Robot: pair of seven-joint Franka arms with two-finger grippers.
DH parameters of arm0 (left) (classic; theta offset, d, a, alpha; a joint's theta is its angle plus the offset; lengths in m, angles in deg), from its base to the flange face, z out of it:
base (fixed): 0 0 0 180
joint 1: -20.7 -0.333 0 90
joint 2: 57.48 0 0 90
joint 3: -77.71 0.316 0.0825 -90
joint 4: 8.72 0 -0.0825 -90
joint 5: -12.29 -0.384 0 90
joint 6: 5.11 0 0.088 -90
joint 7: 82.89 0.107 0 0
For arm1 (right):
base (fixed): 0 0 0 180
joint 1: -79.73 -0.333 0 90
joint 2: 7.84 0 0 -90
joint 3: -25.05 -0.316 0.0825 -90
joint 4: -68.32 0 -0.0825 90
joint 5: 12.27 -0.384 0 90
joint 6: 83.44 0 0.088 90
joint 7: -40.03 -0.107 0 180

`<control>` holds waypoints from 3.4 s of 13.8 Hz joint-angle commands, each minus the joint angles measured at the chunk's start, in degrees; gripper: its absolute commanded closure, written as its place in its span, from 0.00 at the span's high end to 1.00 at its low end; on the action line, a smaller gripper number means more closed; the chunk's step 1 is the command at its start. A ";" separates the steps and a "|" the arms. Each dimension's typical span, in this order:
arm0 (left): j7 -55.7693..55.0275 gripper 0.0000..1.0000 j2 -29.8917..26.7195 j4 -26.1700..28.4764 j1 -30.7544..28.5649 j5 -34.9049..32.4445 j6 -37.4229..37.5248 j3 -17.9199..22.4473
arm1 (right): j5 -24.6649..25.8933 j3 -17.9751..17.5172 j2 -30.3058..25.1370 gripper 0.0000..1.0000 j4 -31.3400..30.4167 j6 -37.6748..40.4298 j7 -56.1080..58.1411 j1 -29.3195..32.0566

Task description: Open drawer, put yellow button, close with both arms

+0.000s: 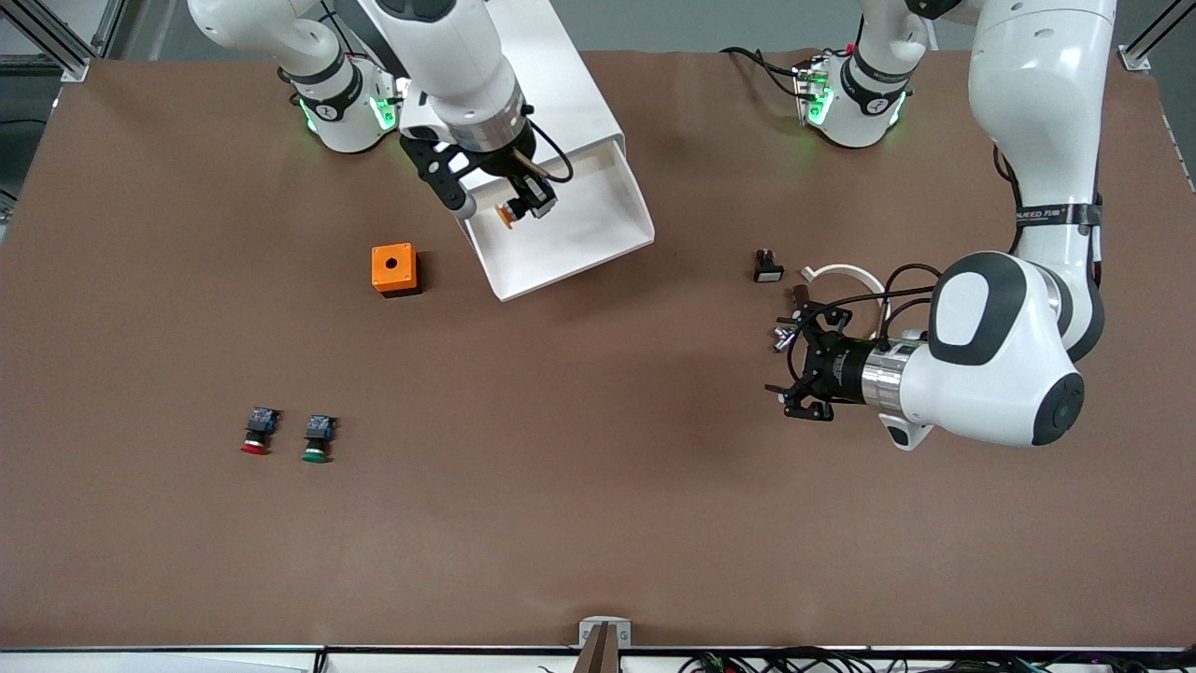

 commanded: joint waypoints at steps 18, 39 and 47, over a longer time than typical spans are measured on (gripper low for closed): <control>42.19 1.00 -3.07 2.25 8.52 -23.56 -8.72 -1.97 | 5.92 0.85 5.05 0.75 -5.53 -7.98 -12.94 -5.95; 32.88 1.00 -1.93 5.42 29.96 -23.57 -18.31 -2.41 | 5.74 1.46 2.32 1.00 9.84 15.48 57.49 26.11; 25.77 1.00 -0.96 5.50 36.91 -22.43 -21.91 -3.20 | 9.16 1.46 2.15 1.00 11.61 19.79 90.22 41.94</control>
